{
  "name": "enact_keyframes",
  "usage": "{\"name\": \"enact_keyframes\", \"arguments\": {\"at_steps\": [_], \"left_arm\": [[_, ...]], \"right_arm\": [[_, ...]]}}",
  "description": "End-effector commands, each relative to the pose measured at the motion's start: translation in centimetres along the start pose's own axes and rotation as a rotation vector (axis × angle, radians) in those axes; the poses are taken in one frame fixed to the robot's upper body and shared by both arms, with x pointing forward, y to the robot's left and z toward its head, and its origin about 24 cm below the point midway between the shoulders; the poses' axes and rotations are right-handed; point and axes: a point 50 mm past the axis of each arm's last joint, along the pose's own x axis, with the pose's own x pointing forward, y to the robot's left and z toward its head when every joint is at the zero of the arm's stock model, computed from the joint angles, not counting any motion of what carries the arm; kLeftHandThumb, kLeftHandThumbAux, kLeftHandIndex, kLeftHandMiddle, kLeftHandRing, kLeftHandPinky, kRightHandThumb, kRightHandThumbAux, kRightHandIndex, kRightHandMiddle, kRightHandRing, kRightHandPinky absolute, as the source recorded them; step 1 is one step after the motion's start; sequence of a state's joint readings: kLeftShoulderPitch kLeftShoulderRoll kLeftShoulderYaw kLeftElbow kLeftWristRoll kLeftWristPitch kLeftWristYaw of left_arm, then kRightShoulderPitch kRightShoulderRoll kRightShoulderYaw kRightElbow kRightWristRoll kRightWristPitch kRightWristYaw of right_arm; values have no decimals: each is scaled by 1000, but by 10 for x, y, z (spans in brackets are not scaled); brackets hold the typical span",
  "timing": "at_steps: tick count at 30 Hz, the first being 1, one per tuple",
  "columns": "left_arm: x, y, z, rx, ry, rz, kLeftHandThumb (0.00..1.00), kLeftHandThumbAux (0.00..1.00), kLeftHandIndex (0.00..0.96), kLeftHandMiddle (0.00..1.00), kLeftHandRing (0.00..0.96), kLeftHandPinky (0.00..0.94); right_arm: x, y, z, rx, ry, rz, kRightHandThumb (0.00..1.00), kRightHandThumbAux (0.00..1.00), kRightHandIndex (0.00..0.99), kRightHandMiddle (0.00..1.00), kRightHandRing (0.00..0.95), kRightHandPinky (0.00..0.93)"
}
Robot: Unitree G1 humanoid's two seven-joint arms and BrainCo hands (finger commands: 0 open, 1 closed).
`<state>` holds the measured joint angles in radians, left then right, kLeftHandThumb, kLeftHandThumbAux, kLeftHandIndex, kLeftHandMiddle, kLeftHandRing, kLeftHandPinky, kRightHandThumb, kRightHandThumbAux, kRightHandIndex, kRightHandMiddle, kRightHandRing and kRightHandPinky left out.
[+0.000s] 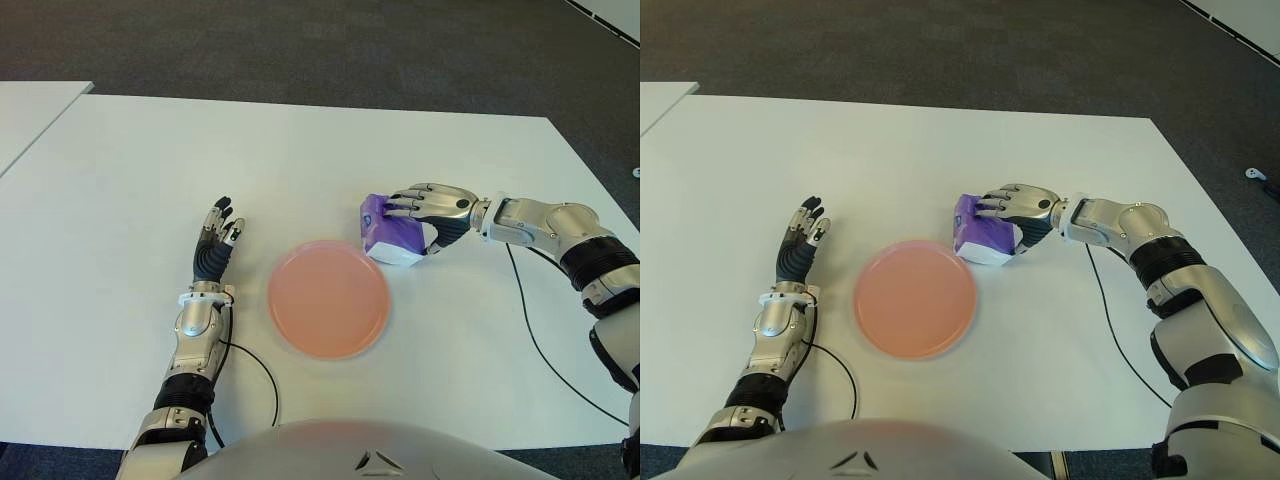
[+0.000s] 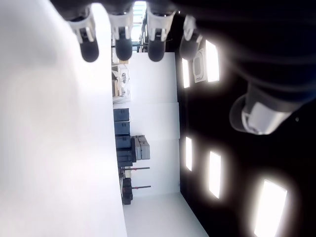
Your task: Put the tissue paper into the plate.
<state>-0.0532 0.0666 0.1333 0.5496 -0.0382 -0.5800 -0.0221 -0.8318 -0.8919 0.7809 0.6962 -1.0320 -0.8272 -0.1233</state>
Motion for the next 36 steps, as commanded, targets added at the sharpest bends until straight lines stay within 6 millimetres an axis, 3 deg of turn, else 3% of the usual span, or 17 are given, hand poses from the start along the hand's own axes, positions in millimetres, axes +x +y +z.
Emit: {"name": "enact_keyframes", "arguments": {"at_steps": [1, 6, 11, 27, 36], "left_arm": [[-13, 3, -17, 6, 100, -1, 0, 456, 0, 0, 0, 0], [-13, 4, -17, 8, 100, 0, 0, 458, 0, 0, 0, 0], [-14, 4, -17, 9, 101, 1, 0, 462, 0, 0, 0, 0], [-15, 4, -16, 13, 99, 4, 0, 458, 0, 0, 0, 0], [-14, 5, -16, 4, 106, -3, 0, 458, 0, 0, 0, 0]], "right_arm": [[-22, 21, 4, 35, -18, 88, 581, 700, 48, 88, 32, 16], [-40, -7, -13, 32, 59, -41, 520, 828, 63, 118, 66, 63], [-44, -14, -13, 35, 97, -117, 510, 831, 80, 128, 81, 72], [-69, -6, 2, 18, 80, -24, 609, 772, 76, 116, 69, 48], [-73, -6, 5, 5, 87, 29, 548, 807, 64, 93, 49, 45]]}}
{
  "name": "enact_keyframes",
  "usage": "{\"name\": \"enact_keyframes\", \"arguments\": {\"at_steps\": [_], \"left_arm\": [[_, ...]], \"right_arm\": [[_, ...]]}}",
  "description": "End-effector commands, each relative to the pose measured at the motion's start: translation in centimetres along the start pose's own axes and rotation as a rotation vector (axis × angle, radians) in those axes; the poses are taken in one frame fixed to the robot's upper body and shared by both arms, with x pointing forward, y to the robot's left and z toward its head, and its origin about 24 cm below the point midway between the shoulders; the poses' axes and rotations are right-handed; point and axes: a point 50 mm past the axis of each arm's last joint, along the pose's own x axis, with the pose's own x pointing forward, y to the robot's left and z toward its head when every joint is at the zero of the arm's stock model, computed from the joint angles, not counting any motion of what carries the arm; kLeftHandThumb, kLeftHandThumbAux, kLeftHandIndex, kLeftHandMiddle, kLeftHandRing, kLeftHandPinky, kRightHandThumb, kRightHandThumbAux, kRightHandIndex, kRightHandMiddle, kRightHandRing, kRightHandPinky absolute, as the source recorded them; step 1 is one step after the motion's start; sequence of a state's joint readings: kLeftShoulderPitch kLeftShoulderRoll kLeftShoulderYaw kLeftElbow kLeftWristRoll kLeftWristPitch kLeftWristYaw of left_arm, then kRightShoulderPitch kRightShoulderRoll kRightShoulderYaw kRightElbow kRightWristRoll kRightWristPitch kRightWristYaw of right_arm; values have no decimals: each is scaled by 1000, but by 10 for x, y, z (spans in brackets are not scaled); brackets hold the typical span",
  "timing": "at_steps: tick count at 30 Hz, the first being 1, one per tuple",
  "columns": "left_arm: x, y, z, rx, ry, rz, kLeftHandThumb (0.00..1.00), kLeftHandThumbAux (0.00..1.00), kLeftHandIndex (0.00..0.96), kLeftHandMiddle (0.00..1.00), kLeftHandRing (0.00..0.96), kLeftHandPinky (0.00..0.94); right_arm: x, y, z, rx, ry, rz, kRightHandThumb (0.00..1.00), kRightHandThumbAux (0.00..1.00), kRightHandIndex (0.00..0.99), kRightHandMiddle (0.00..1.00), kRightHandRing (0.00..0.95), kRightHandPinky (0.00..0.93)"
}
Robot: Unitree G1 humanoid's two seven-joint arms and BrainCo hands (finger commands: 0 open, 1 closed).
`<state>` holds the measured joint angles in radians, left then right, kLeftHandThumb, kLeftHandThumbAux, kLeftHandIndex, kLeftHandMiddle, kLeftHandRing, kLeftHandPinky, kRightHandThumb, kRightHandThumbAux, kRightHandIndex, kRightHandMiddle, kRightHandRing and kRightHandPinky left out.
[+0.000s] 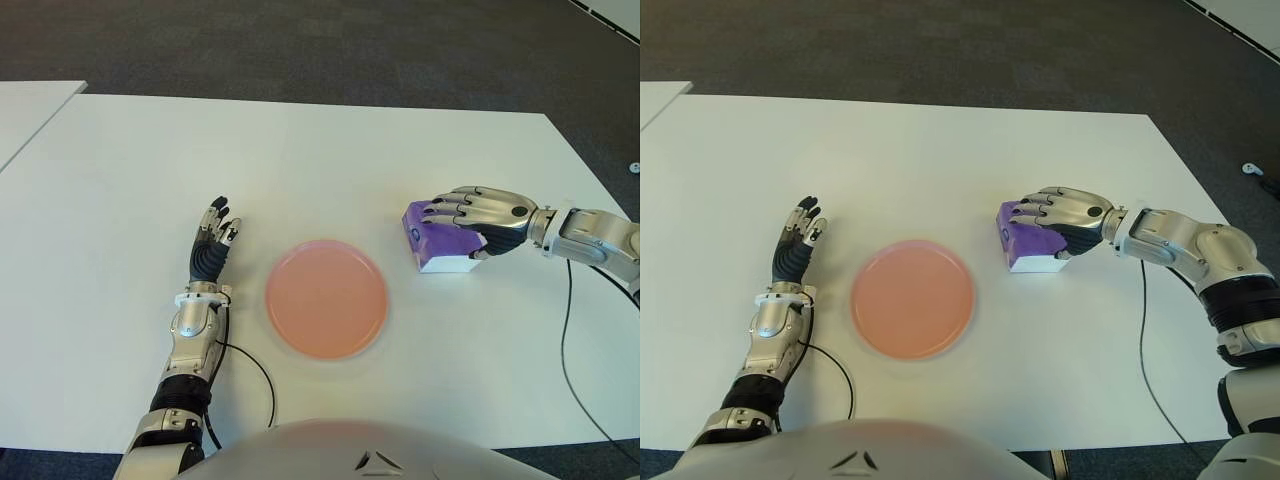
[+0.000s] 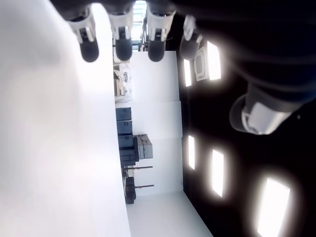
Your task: Put the tissue paper into the plate.
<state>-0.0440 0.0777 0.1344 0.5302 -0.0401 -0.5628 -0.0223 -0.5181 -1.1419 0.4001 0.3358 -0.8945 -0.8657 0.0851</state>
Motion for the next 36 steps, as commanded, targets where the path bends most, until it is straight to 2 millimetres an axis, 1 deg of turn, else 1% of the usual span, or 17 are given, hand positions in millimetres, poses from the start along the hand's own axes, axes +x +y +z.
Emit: {"name": "enact_keyframes", "arguments": {"at_steps": [1, 6, 9, 15, 22, 27, 31, 36], "left_arm": [[-14, 1, -17, -6, 100, -7, 0, 458, 0, 0, 0, 0], [-13, 2, -17, 3, 98, -7, 0, 450, 0, 0, 0, 0], [-13, 2, -17, 5, 99, -7, 0, 447, 0, 0, 0, 0], [-12, 2, -16, 7, 102, -9, 0, 442, 0, 0, 0, 0], [-12, 2, -16, 2, 104, -10, 0, 441, 0, 0, 0, 0], [-12, 2, -16, -1, 101, -12, 0, 446, 0, 0, 0, 0], [-12, 2, -16, 0, 99, -12, 0, 451, 0, 0, 0, 0], [-12, 2, -17, -1, 105, -7, 0, 459, 0, 0, 0, 0]], "right_arm": [[-1, 2, 4, -4, -5, 20, 542, 809, 64, 92, 48, 46], [-2, 1, 2, -12, 27, 11, 486, 838, 66, 91, 52, 62], [-2, 0, 2, -12, 35, 5, 470, 850, 68, 92, 55, 65], [-3, -3, 1, 1, 42, -37, 462, 870, 74, 96, 59, 66], [-1, -6, 1, 39, 42, -104, 482, 874, 86, 105, 66, 84], [-1, -6, 1, 77, 75, -136, 369, 885, 83, 101, 72, 91], [-1, -6, -1, 112, 103, -137, 330, 883, 74, 94, 70, 87], [-2, -5, -2, 162, 144, -124, 303, 844, 40, 65, 47, 58]]}}
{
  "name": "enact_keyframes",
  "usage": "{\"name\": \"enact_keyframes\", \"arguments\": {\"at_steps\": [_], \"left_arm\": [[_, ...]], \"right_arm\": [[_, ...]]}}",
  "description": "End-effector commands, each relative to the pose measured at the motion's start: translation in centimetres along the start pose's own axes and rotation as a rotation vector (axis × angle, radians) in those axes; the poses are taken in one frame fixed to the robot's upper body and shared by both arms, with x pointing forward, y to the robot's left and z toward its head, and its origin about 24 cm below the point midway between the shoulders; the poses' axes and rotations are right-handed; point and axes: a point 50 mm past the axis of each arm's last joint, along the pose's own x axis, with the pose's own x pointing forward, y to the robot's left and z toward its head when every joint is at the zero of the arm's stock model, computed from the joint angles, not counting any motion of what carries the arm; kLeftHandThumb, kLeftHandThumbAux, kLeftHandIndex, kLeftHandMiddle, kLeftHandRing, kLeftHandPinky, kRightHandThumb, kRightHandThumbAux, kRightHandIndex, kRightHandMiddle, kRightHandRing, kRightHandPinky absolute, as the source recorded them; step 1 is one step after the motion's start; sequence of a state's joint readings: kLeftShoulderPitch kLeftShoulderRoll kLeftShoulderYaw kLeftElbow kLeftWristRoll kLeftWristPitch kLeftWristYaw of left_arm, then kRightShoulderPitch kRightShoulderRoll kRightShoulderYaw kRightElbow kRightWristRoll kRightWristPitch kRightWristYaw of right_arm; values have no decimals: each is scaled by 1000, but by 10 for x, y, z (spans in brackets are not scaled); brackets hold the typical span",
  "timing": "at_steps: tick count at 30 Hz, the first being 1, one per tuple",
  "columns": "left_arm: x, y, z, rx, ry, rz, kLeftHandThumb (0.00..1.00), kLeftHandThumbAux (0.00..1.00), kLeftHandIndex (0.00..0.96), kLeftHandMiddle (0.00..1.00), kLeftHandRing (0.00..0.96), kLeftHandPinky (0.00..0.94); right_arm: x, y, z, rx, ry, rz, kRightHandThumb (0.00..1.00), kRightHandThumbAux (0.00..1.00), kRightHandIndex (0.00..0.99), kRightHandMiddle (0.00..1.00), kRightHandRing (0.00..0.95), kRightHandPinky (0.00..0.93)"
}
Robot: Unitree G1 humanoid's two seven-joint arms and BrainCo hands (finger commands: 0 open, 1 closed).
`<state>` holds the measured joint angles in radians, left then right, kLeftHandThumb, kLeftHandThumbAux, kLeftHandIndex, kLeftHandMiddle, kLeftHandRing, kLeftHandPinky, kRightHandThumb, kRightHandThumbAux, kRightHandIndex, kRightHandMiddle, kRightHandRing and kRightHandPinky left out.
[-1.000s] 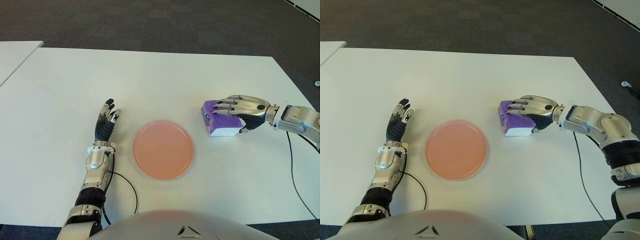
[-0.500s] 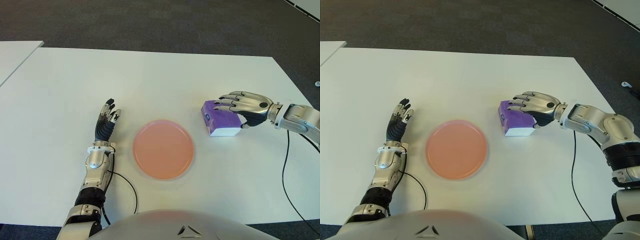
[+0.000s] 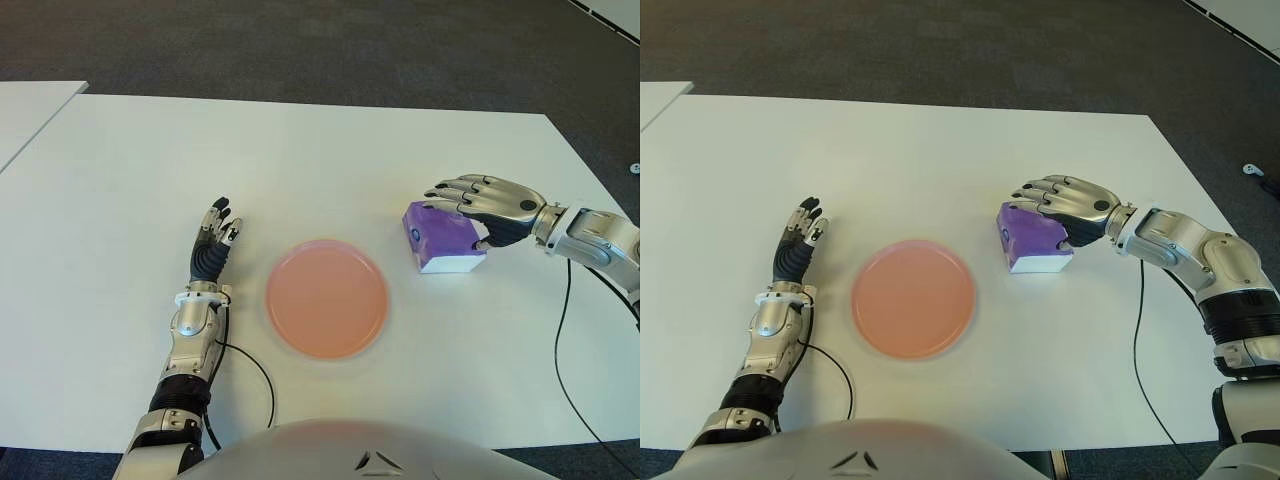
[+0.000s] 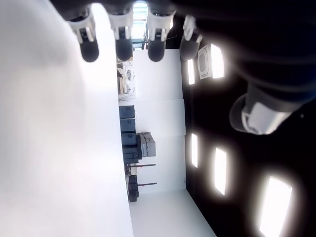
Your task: Put the tissue paper into the plate.
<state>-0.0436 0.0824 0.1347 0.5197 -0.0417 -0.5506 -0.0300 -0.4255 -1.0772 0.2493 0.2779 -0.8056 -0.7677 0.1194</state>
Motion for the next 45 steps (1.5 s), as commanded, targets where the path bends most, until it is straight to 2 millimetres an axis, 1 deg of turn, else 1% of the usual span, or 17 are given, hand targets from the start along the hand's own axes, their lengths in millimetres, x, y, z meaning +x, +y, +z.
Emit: {"name": "enact_keyframes", "arguments": {"at_steps": [1, 6, 13, 17, 18, 20, 25, 27, 31, 41, 45], "left_arm": [[-13, 2, -18, -5, 105, 2, 0, 460, 0, 0, 0, 0], [-13, 1, -18, -5, 100, 5, 0, 465, 0, 0, 0, 0], [-12, 0, -18, -7, 92, 2, 0, 465, 0, 0, 0, 0], [-12, 0, -18, -8, 90, 0, 0, 460, 0, 0, 0, 0], [-12, 0, -18, -7, 89, 0, 0, 460, 0, 0, 0, 0], [-12, 0, -18, -7, 88, 0, 0, 459, 0, 0, 0, 0], [-13, 1, -19, -7, 88, 4, 0, 460, 0, 0, 0, 0], [-13, 2, -19, -8, 88, 7, 0, 462, 0, 0, 0, 0], [-14, 4, -19, -9, 89, 11, 0, 468, 0, 0, 0, 0], [-14, 7, -20, -4, 97, 10, 0, 467, 0, 0, 0, 0], [-13, 7, -21, 1, 97, 11, 0, 468, 0, 0, 0, 0]], "right_arm": [[0, 5, 1, 77, 53, 19, 303, 840, 37, 63, 45, 55], [-2, 4, 0, 206, 131, 29, 328, 760, 4, 13, 7, 32], [-3, -1, 4, 318, 186, 27, 363, 673, 0, 1, 0, 9], [-3, -2, 5, 354, 205, 27, 382, 599, 0, 0, 0, 1], [-4, 0, 6, 374, 210, 27, 383, 593, 0, 0, 0, 1], [-6, 3, 7, 406, 219, 30, 402, 530, 0, 0, 0, 0], [-8, 9, 7, 466, 247, 68, 428, 449, 0, 0, 0, 0], [-8, 10, 7, 486, 261, 100, 428, 420, 0, 0, 0, 0], [-8, 15, 9, 515, 279, 160, 393, 354, 0, 0, 0, 0], [-9, 19, 10, 550, 279, 263, 327, 308, 0, 0, 0, 0], [-7, 13, 12, 538, 264, 288, 319, 310, 0, 0, 0, 0]]}}
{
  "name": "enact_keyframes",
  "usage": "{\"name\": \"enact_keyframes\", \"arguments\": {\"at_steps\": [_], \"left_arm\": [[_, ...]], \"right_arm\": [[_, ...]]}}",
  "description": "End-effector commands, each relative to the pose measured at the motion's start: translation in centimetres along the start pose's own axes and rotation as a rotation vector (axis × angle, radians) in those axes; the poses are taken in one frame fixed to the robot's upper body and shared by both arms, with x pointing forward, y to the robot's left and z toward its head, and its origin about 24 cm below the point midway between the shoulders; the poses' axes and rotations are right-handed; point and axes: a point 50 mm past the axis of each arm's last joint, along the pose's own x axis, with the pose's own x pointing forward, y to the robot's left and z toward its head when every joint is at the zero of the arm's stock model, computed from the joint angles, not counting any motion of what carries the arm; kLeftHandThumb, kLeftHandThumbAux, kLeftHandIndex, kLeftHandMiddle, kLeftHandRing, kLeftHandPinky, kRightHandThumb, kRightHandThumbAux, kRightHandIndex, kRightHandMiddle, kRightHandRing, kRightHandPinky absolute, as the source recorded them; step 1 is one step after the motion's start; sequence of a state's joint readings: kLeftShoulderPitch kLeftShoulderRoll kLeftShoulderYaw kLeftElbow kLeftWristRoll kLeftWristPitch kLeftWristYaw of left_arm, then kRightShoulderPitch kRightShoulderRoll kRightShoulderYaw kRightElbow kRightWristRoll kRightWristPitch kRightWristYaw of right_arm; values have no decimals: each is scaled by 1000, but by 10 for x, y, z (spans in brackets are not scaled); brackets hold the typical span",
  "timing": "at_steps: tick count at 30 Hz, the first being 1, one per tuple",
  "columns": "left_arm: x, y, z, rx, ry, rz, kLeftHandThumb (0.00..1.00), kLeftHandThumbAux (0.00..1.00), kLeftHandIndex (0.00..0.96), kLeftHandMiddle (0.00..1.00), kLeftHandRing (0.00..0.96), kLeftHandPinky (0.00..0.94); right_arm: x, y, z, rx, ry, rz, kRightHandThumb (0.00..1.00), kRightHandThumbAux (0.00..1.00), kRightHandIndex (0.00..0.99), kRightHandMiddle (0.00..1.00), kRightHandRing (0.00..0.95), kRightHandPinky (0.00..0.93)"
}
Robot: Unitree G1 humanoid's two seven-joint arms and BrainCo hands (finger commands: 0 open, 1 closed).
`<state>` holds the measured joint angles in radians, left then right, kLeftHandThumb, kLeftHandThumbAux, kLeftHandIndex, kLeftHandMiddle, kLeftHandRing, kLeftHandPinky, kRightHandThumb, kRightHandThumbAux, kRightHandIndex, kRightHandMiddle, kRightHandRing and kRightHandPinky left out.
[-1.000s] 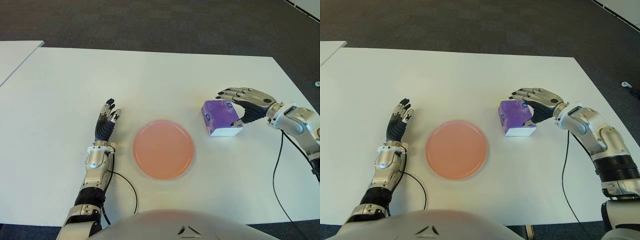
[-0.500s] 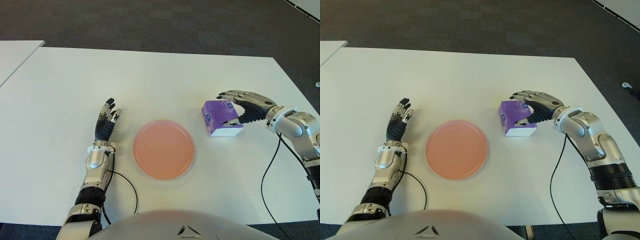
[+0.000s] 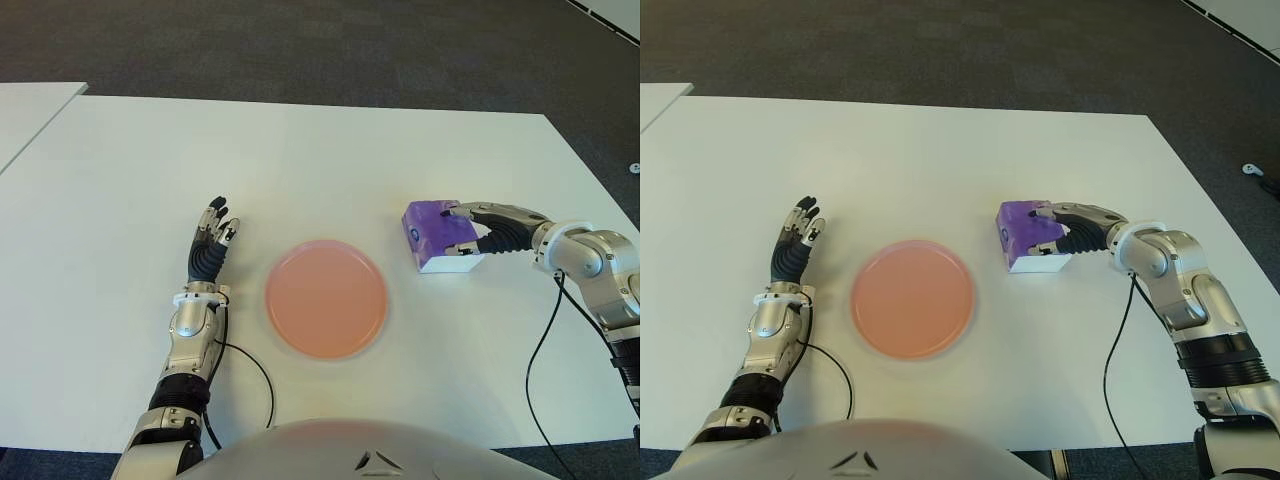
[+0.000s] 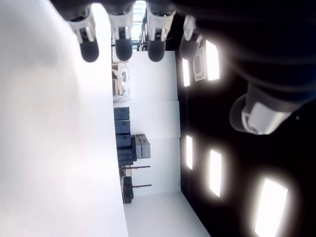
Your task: Put the tissue paper into the plate.
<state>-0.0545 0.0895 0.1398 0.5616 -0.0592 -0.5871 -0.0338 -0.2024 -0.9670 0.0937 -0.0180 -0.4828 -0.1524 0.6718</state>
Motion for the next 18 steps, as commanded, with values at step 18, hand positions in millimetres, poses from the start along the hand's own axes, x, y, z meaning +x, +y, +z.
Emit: {"name": "enact_keyframes", "arguments": {"at_steps": [18], "left_arm": [[-11, 6, -18, 19, 98, -2, 0, 467, 0, 0, 0, 0]], "right_arm": [[11, 16, -7, -50, 7, 25, 369, 352, 0, 0, 0, 0]]}}
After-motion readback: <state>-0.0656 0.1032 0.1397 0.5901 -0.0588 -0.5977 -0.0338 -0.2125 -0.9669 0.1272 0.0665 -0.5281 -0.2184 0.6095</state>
